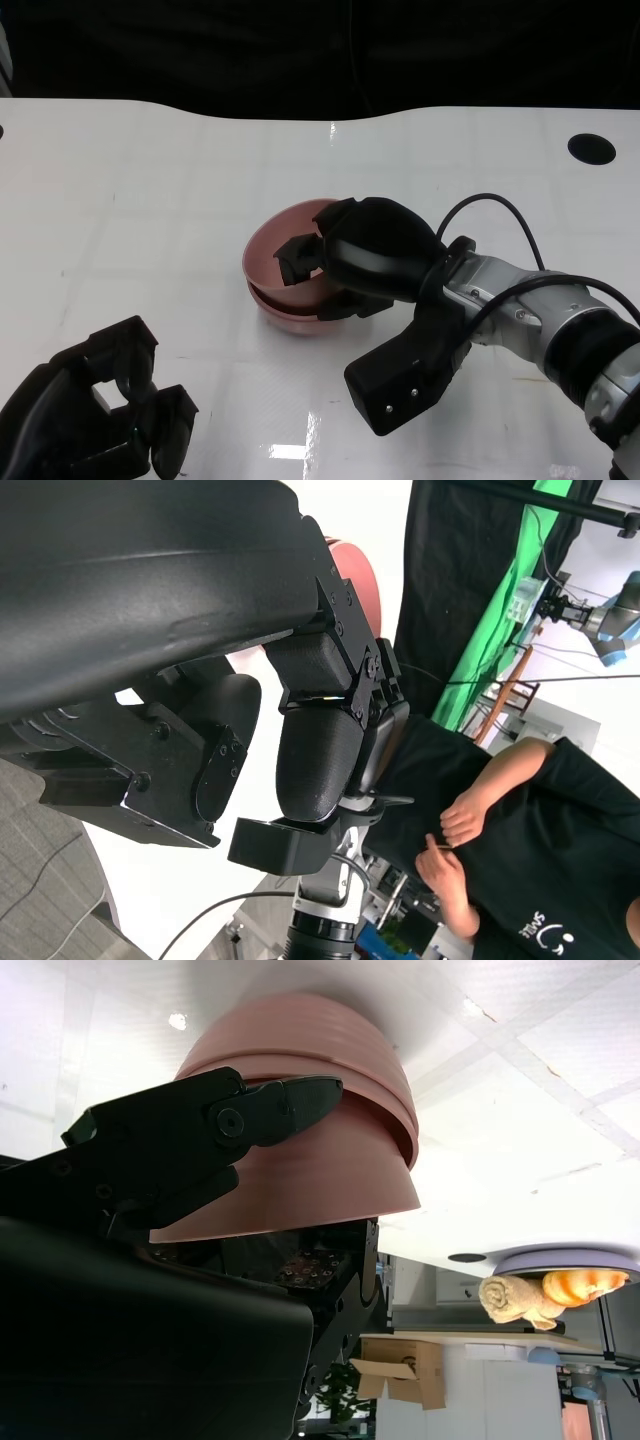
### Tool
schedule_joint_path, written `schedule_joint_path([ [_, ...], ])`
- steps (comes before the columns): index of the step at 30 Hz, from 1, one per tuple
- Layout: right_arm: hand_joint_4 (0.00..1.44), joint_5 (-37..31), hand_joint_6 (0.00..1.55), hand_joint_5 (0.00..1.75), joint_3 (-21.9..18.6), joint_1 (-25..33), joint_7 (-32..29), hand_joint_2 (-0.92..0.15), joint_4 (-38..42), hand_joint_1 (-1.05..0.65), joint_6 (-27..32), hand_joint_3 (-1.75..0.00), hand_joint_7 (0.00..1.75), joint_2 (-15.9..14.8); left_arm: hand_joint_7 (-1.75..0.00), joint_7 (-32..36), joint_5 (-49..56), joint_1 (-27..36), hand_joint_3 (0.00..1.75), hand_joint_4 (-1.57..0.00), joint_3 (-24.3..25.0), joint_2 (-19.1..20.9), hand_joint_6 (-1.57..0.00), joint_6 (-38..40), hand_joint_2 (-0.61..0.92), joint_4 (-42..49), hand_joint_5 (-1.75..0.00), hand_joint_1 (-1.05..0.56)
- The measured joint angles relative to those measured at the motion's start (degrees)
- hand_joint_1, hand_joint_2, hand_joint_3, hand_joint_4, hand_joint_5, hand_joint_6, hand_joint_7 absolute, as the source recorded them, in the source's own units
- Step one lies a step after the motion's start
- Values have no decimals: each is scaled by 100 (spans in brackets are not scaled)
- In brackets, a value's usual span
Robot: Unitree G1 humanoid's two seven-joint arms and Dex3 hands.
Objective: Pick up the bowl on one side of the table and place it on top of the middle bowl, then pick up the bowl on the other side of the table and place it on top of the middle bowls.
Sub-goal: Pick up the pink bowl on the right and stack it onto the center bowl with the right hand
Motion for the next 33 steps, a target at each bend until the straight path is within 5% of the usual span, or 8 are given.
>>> schedule_joint_path([
  [2, 81, 0, 89, 172, 14, -8, -14, -92, 13, -34, 1, -14, 76, 5, -175, 0, 11, 0, 158, -109, -7, 0, -90, 0, 75, -16, -175, 16],
  [4, 80, 1, 89, 174, 25, -11, -55, -92, 31, -32, 1, -9, 82, 11, -175, 24, 14, 2, 159, -109, -11, -1, -90, 0, 76, -26, -175, 16],
  [5, 81, 1, 82, 174, 33, -15, -81, -92, 44, -30, 1, -9, 104, 15, -175, 41, 13, 2, 159, -109, -11, -1, -90, 0, 76, -27, -175, 16],
  [7, 81, 1, 79, 175, 61, -25, -157, -92, 95, -30, 3, -7, 113, 31, -175, 42, 13, 2, 159, -109, -12, -1, -90, 0, 76, -27, -175, 16],
  [24, 82, 11, 85, 175, 83, -76, -253, -92, 230, -31, 7, -5, 98, 80, -175, 42, 100, 3, 158, -109, -55, -3, -90, -3, 77, -27, -175, 16],
  [25, 34, 93, 41, 73, 65, -77, -93, -92, 235, -67, 5, -32, 43, 85, -175, 42, 100, 3, 158, -109, -55, -6, -90, -3, 77, -27, -175, 16],
  [27, 7, 262, 11, 15, 31, -84, 461, -92, 331, -95, 132, -59, 10, 111, -175, 43, 100, 3, 158, -109, -56, -17, -90, -3, 77, -28, -175, 16],
  [33, 0, 96, 0, 0, 200, 177, 255, -92, 711, -105, 914, -77, 0, 304, -175, 105, 107, 21, 158, -109, -58, -25, -90, 0, 78, -97, -175, 17],
])
